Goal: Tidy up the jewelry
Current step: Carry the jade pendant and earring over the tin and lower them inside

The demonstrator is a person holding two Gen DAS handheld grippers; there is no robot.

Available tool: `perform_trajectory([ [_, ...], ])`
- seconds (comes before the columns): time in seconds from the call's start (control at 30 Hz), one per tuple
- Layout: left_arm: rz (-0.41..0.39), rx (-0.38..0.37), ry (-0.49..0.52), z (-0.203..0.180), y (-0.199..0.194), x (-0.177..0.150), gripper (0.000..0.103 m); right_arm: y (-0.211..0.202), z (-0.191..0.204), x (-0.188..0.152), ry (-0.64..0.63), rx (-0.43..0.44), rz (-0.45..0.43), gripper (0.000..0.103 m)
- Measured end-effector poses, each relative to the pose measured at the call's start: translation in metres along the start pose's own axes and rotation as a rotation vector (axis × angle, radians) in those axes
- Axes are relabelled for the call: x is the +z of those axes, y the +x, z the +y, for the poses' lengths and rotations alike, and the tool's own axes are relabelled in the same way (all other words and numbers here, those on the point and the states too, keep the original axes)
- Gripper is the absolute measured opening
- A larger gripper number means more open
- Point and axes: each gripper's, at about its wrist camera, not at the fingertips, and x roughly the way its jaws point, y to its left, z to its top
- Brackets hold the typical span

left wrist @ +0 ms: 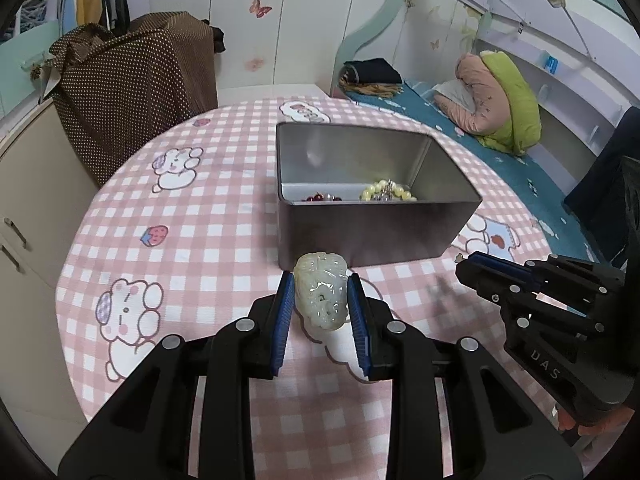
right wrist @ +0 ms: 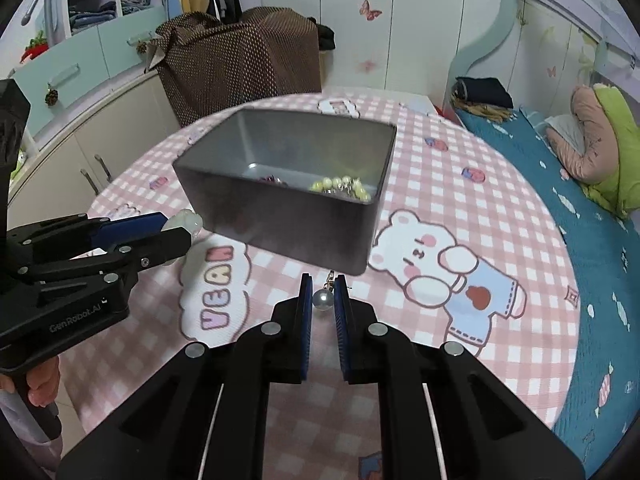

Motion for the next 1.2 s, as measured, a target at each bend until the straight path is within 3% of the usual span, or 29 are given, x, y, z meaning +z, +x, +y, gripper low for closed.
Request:
perform_trajectory([
  [0.33, -0.079, -0.011, 0.014, -0.008, -0.025, 0.021, 0.028, -0.021, 0.006, 0.015, -0.016, 0.004, -0.074, 0.011],
  [0.7, -0.099, -0.016, 0.014, -0.011, -0.023, 0.04, 0.028, -0.032, 0.007, 0.041, -0.023, 0.003, -0.151, 0.011],
  [1.2, -0.086, -0.02, 0.013, -0.007, 0.01, 0.062, 0.028, 0.007, 0.0, 0.061, -0.004, 0.027, -0.108, 0.011],
])
